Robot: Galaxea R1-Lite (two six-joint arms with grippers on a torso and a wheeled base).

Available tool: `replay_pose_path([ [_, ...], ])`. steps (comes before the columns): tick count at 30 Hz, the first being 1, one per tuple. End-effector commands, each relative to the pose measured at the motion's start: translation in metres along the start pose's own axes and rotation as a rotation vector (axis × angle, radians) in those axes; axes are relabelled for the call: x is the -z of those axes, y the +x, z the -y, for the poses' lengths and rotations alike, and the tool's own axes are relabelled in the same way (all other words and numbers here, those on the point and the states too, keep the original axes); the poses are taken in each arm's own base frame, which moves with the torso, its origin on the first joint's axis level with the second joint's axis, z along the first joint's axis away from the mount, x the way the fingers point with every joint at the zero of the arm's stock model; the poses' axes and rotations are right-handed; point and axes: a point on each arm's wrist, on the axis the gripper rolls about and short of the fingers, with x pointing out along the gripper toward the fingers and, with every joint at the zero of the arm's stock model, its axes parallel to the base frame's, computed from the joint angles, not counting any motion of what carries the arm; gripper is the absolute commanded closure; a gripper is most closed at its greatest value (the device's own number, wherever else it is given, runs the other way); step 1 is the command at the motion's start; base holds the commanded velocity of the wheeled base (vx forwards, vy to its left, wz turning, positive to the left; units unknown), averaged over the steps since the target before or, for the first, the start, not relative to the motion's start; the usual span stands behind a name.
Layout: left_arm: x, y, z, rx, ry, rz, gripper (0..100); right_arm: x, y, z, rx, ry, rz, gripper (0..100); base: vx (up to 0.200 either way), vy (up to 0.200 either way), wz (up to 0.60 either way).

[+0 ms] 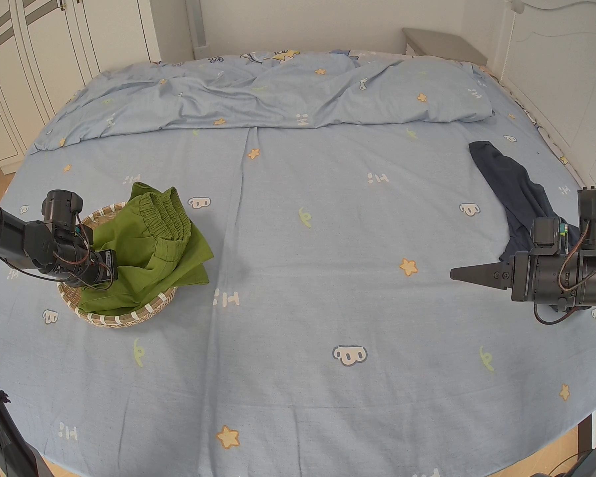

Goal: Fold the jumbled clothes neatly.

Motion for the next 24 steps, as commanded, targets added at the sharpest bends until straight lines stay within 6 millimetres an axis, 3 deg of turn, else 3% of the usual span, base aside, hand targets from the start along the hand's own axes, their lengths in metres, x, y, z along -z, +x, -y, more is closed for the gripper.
replay_pose_path([
  [1,0.000,-0.001,0.004,-0.020,0.005,0.006,0,0.000,0.000,-0.001,-0.003,-0.002,0.000,0,0.000,0.000,0.00],
  [4,-0.001,-0.005,0.005,-0.024,-0.005,0.013,0,0.000,0.000,0.000,-0.002,-0.001,-0.001,0,0.000,0.000,0.00],
  [9,-0.010,-0.037,0.008,-0.025,-0.001,0.060,0,0.001,0.000,0.000,-0.002,0.000,-0.003,0,0.000,0.000,0.00],
  [10,-0.013,-0.053,0.010,-0.023,0.000,0.074,0,0.001,0.000,-0.001,-0.002,-0.001,-0.003,0,0.000,0.000,0.00],
  [11,-0.013,-0.053,0.010,-0.023,0.000,0.074,0,0.001,0.000,-0.001,-0.002,-0.001,-0.003,0,0.000,0.000,0.00],
  [12,-0.015,-0.071,0.012,-0.025,0.001,0.084,0,0.001,0.000,-0.001,-0.002,-0.001,-0.003,0,0.000,0.000,0.00],
  [24,-0.011,-0.155,0.019,-0.169,0.028,0.176,0,0.001,-0.004,-0.004,-0.008,-0.011,0.009,0,0.000,0.000,0.00],
])
